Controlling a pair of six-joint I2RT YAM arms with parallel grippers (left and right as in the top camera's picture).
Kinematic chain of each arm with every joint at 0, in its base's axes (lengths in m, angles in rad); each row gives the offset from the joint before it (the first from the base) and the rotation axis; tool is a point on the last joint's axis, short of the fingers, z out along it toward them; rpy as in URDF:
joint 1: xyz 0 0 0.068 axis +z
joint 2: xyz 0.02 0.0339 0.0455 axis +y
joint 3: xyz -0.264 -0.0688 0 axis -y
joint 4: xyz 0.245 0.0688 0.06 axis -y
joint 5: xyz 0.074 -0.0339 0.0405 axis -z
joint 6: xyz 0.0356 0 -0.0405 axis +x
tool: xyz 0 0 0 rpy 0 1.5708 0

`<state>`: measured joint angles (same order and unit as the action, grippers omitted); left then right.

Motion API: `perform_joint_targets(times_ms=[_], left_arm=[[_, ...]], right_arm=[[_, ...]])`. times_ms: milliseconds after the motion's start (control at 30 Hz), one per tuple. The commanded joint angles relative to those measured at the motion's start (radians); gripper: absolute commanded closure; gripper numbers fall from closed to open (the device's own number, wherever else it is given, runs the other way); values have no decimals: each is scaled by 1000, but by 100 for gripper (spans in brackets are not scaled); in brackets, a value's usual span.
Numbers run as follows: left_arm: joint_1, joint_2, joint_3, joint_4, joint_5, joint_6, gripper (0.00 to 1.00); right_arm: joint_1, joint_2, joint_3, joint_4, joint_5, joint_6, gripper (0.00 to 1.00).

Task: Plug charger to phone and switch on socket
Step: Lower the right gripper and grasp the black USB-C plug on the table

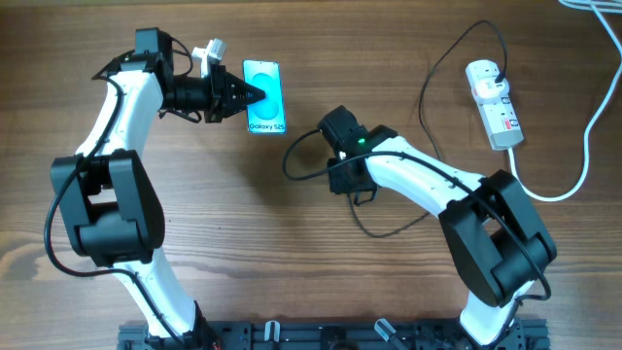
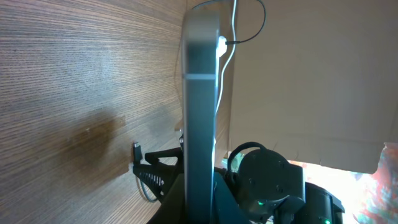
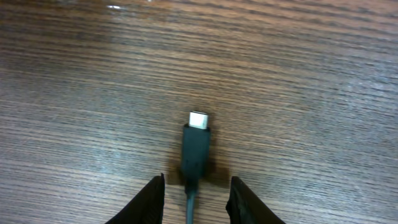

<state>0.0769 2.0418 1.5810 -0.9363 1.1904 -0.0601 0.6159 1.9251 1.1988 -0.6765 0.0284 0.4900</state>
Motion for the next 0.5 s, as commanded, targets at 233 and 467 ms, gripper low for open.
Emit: perform_joint_targets(times_ms=[233, 467], left_arm=[[0, -39, 3, 0, 24, 22, 96], [0, -39, 3, 0, 24, 22, 96]], right_arm=[[15, 42, -3, 13, 66, 10, 67], [15, 79, -3, 13, 73, 18, 76]])
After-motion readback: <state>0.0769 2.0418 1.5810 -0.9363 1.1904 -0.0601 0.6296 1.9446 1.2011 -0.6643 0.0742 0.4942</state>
